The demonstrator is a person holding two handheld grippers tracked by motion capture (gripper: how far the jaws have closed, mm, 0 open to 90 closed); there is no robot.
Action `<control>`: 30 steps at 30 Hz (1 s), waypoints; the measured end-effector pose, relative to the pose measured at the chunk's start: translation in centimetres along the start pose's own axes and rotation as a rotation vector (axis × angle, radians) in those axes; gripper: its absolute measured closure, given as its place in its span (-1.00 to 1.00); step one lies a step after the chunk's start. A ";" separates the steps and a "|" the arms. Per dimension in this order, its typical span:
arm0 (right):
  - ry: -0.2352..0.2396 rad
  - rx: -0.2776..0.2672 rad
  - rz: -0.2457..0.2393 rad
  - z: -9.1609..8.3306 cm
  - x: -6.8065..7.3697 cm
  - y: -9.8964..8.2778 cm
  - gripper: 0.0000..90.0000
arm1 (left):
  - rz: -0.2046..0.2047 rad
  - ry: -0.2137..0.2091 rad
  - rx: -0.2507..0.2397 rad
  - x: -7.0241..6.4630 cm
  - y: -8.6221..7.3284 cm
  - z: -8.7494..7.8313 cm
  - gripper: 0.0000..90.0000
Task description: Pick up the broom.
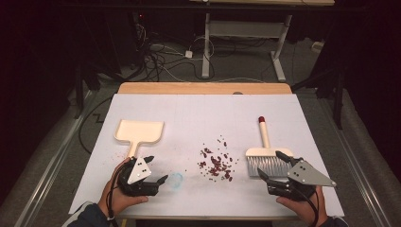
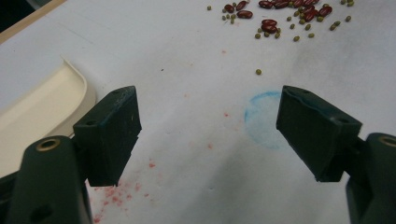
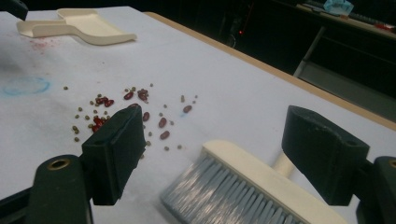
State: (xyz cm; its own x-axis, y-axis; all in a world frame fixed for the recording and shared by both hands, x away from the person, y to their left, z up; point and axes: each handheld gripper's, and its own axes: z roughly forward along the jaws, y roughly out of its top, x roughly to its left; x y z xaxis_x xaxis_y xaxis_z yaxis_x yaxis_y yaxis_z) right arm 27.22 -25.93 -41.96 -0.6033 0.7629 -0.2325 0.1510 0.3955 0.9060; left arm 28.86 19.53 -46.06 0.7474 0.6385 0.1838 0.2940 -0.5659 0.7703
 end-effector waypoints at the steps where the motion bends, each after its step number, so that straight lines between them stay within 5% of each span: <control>1: 0.001 0.006 0.008 0.0 -0.1 0.0 -0.51 | 0.007 0.005 -0.002 0.1 0.0 0.0 -0.53; 8: -0.036 0.077 0.011 0.2 -0.2 0.1 -0.48 | 0.020 0.011 0.007 -0.1 -0.1 0.1 -0.53; 11: -0.054 0.103 0.048 0.6 -0.7 0.6 -0.45 | 0.010 0.004 0.012 0.0 -0.3 0.0 -0.53; 15: -0.099 0.235 0.105 2.5 -1.9 1.2 -0.45 | -0.008 -0.004 0.012 0.0 -0.2 0.1 -0.53; 19: -0.119 0.325 0.175 4.2 -3.7 1.7 -0.44 | 0.002 -0.007 0.020 0.0 -0.2 0.2 -0.53; 20: -0.144 0.390 0.224 5.5 -5.2 2.1 -0.43 | -0.002 -0.008 0.023 0.0 -0.2 0.2 -0.53; 23: -0.194 0.450 0.278 7.7 -7.5 2.4 -0.35 | -0.015 -0.011 0.028 0.1 -0.2 0.4 -0.53; 25: -0.190 0.464 0.309 8.4 -8.2 2.4 -0.33 | -0.012 -0.011 0.031 0.1 -0.2 0.4 -0.53; 27: -0.181 0.556 0.344 11.0 -9.6 1.9 -0.24 | -0.014 -0.012 0.035 0.0 -0.3 0.4 -0.53; 30: -0.170 0.579 0.387 12.5 -10.1 1.3 -0.16 | -0.016 -0.013 0.037 0.0 -0.4 0.4 -0.53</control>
State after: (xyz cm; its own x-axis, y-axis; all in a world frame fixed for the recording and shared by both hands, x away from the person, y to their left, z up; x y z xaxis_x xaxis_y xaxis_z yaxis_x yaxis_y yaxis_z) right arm 43.26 -26.74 -42.86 -0.2995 0.9537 -0.0267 0.7491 0.2524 0.6125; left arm 29.05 19.56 -46.64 0.7500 0.6409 0.1638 0.3277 -0.5751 0.7496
